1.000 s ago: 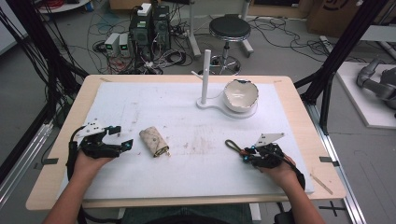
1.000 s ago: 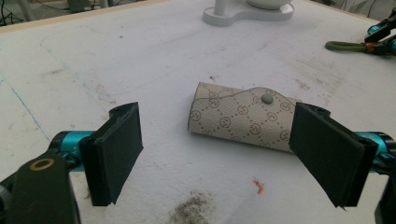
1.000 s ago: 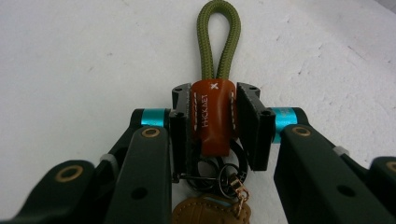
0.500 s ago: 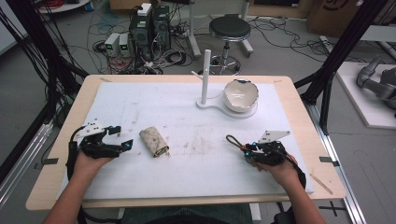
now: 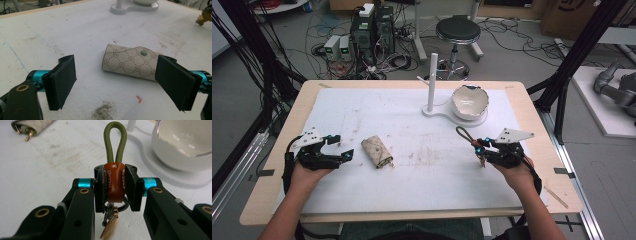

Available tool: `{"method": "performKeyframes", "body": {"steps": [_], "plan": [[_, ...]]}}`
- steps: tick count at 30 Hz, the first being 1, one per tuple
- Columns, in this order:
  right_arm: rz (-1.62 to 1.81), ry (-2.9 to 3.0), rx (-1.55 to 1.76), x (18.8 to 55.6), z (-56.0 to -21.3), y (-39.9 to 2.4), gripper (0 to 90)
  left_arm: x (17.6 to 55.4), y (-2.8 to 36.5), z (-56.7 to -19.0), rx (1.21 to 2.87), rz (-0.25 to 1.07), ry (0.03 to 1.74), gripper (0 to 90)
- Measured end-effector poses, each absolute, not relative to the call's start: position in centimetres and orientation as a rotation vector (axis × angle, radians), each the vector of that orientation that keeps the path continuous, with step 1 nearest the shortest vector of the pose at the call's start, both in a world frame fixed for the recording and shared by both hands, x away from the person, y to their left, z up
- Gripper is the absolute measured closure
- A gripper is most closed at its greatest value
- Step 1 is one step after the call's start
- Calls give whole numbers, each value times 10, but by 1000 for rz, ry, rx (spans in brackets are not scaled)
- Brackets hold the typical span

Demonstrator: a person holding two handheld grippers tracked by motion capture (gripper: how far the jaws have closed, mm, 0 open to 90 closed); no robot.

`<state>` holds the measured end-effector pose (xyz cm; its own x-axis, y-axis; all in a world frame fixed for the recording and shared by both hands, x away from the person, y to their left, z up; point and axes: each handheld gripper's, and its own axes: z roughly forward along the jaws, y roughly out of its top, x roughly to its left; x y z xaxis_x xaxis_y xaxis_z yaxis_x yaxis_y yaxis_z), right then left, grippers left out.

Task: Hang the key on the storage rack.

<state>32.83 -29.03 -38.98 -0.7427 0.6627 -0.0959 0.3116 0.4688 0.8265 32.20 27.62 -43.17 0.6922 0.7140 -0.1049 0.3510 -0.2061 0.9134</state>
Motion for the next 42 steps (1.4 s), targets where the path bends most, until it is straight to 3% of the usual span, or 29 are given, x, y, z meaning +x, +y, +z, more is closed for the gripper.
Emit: {"method": "performKeyframes", "body": {"steps": [23,42], "plan": [[1258,2179,732,362,-327,-258,725,322,277,-432,1817,427,843,171],[1230,2170,676,395,-297,-226,725,322,277,-432,1826,431,842,172]]}}
